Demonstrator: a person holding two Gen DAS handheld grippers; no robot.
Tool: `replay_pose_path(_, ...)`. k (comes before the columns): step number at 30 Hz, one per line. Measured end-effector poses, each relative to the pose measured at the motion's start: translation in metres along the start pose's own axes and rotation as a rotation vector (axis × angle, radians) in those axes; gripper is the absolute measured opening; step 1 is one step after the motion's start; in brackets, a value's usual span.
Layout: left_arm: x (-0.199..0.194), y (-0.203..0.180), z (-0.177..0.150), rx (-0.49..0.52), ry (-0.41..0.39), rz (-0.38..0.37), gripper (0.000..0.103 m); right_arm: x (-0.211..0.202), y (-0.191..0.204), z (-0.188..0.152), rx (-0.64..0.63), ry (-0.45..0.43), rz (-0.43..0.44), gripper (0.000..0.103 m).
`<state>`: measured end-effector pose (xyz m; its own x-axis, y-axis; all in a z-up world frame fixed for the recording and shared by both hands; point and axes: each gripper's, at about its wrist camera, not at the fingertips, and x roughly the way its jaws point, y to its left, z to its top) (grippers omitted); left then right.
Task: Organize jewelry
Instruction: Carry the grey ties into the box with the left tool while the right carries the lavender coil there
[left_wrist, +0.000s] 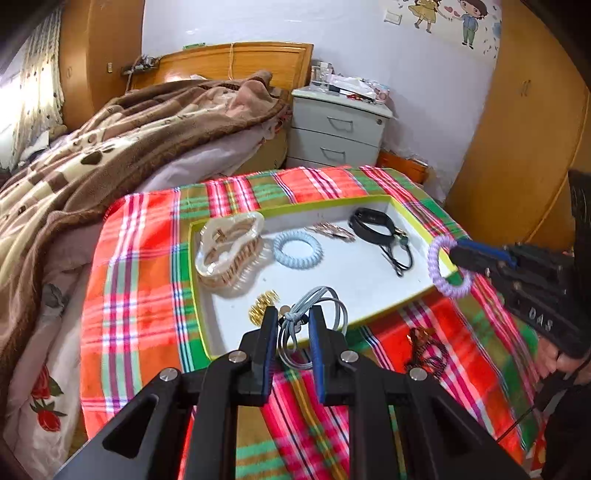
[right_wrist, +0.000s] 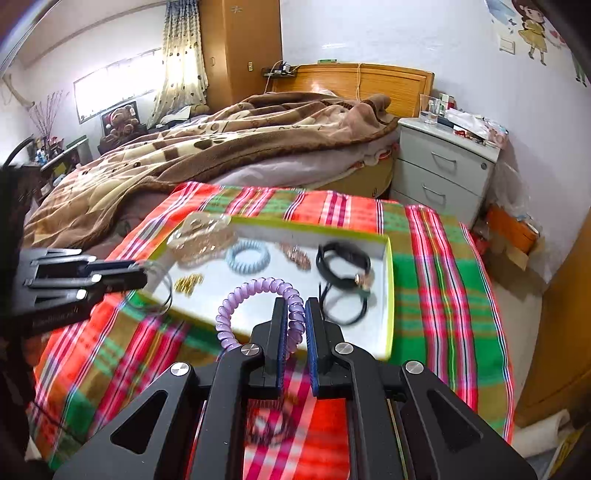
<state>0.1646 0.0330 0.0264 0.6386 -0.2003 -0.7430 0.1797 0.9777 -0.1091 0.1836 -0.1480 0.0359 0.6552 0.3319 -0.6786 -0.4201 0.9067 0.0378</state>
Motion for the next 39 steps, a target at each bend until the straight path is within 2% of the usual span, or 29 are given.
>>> replay_pose_path(3, 0.007, 0.003, 0.007, -0.024, -0.004, 0.004, 0.018, 0.017, -0.003, 0.014, 0.017, 0.004, 0.011, 0.01)
replay_pose_path(6, 0.014, 0.003, 0.011, -0.015, -0.01, 0.057, 0.018, 0.038, -0.006, 0.026, 0.026, 0.024, 0.019, 0.01)
replay_pose_path(11, 0.031, 0.01, 0.012, -0.053, 0.019, 0.041, 0.018, 0.073, -0.007, 0.039, 0.032, 0.067, 0.033, 0.01)
replay_pose_path(17, 0.048, 0.015, 0.01, -0.065, 0.045, 0.06, 0.018, 0.102, -0.003, 0.046, 0.037, 0.111, 0.07, 0.01)
replay_pose_path(30, 0.067, 0.024, 0.003, -0.094, 0.093, 0.067, 0.018, 0.133, 0.015, 0.055, -0.005, 0.168, 0.115, 0.01)
replay_pose_path(39, 0.069, 0.024, 0.002, -0.102, 0.1, 0.055, 0.018, 0.146, 0.015, 0.057, -0.007, 0.191, 0.097, 0.01)
